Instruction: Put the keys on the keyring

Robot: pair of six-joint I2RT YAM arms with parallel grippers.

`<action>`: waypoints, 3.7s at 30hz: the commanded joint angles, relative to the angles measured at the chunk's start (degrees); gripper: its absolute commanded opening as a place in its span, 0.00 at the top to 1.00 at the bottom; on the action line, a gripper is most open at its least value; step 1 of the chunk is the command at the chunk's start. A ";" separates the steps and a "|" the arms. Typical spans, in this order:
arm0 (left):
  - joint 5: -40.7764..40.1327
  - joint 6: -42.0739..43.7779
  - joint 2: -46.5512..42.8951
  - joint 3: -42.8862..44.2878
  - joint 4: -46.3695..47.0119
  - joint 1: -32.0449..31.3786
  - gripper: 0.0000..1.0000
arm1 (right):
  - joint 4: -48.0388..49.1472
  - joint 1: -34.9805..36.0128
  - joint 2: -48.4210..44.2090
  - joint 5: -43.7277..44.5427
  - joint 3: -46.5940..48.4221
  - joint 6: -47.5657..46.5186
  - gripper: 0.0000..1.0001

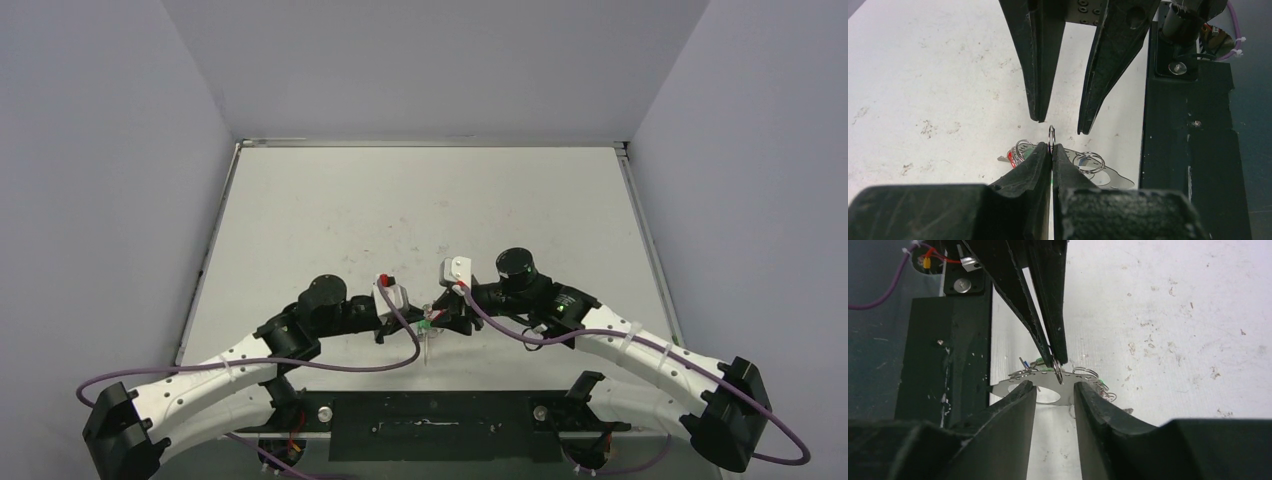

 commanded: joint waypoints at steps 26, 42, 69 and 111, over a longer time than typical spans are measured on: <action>2.38 2.95 2.94 6.13 -6.65 -1.17 1.00 | 4.80 0.58 2.87 -3.11 4.01 -0.53 0.93; 2.64 3.28 3.18 6.13 -6.49 -1.14 1.00 | 2.61 0.58 2.14 -3.19 4.63 -1.98 0.87; -6.87 -1.35 -12.35 -9.32 8.92 -1.15 0.64 | 22.26 0.48 -3.42 -1.34 -6.16 6.52 1.00; -4.25 -2.84 -11.17 -14.96 17.48 -1.19 1.00 | 41.01 0.49 -2.67 -3.06 -10.19 18.37 1.00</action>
